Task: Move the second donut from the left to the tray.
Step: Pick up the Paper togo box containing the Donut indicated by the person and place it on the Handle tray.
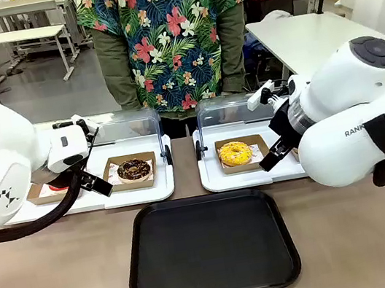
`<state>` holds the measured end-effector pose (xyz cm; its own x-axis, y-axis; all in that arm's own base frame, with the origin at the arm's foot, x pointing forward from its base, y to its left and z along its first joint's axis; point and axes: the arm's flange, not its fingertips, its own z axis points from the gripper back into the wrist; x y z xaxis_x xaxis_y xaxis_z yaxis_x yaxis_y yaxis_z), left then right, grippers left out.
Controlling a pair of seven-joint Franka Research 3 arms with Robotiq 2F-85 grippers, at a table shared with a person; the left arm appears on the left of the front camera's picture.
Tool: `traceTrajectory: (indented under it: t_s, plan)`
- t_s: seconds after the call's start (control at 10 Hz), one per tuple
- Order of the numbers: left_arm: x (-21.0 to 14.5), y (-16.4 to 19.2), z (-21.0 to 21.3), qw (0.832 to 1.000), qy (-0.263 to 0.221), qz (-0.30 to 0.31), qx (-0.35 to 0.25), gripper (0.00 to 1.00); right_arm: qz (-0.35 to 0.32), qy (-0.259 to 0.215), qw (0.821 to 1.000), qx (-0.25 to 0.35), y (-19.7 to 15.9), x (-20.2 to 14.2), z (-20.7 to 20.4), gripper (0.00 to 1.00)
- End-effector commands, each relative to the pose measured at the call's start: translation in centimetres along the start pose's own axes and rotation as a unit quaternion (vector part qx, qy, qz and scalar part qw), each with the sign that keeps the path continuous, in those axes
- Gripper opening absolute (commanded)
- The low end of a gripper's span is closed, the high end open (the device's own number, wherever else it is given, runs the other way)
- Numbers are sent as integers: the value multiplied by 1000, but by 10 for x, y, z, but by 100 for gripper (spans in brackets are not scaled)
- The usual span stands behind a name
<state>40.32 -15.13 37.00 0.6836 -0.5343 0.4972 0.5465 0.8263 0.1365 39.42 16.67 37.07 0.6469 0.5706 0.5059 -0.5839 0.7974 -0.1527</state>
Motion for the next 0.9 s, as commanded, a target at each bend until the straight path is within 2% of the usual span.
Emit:
traceTrajectory:
  t_s: [0.0,0.8]
  plan:
    - [0,0,0,1000,0,0,0,100,0,0,1000,0,0,0,0,100]
    - [0,0,0,1000,0,0,0,100,0,0,1000,0,0,0,0,100]
